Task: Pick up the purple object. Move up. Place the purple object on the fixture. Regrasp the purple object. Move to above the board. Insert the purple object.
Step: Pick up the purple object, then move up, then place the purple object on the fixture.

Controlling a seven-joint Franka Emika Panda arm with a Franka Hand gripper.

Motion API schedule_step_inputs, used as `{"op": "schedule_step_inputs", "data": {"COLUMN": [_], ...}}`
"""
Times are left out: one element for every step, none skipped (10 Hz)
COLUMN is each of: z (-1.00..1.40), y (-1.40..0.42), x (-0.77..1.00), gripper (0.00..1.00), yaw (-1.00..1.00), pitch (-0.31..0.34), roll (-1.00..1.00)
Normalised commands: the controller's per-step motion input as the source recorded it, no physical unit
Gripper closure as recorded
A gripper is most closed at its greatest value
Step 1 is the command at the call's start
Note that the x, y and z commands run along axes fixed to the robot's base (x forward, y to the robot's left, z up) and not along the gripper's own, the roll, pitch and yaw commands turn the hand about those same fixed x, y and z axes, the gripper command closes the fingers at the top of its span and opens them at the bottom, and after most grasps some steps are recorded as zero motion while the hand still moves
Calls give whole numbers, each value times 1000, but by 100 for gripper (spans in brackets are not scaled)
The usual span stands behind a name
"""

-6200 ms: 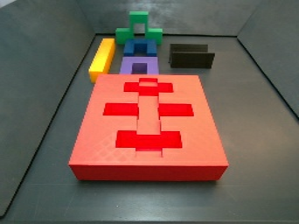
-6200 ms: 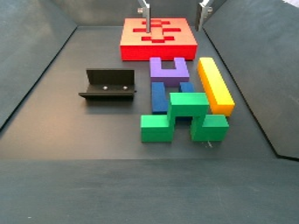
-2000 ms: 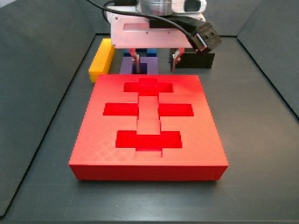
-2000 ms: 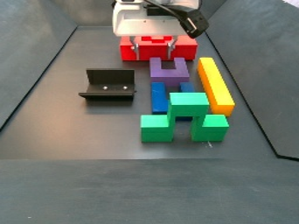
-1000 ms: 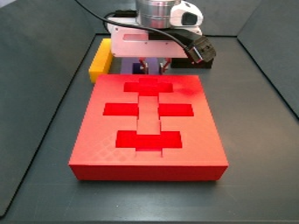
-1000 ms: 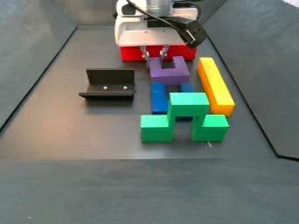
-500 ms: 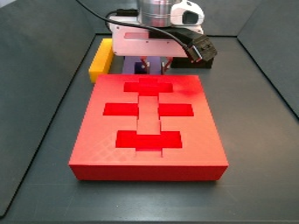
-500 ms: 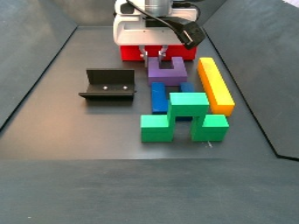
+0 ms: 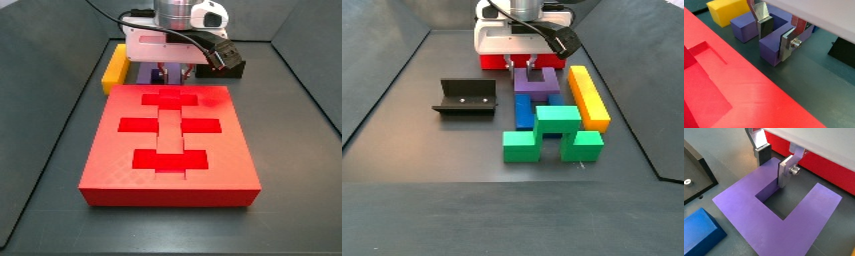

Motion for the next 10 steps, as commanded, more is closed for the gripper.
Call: {"op": "schedule_step_inputs", "data": {"z": [0, 0, 0, 0, 833, 859, 530, 325, 0, 0], "y": [0, 0, 0, 0, 0, -1, 0, 10, -9, -54], "x": [0, 0, 0, 0, 0, 57, 3, 12, 0, 0], "gripper": [100, 100, 100, 100, 100, 100, 100, 100, 100, 100], "yaw": [0, 0, 0, 0, 0, -45, -45, -33, 0, 0], "pitch": [0, 0, 0, 0, 0, -23, 9, 5, 0, 0], "roll": [0, 0, 0, 0, 0, 0, -34, -58, 11, 80]}}
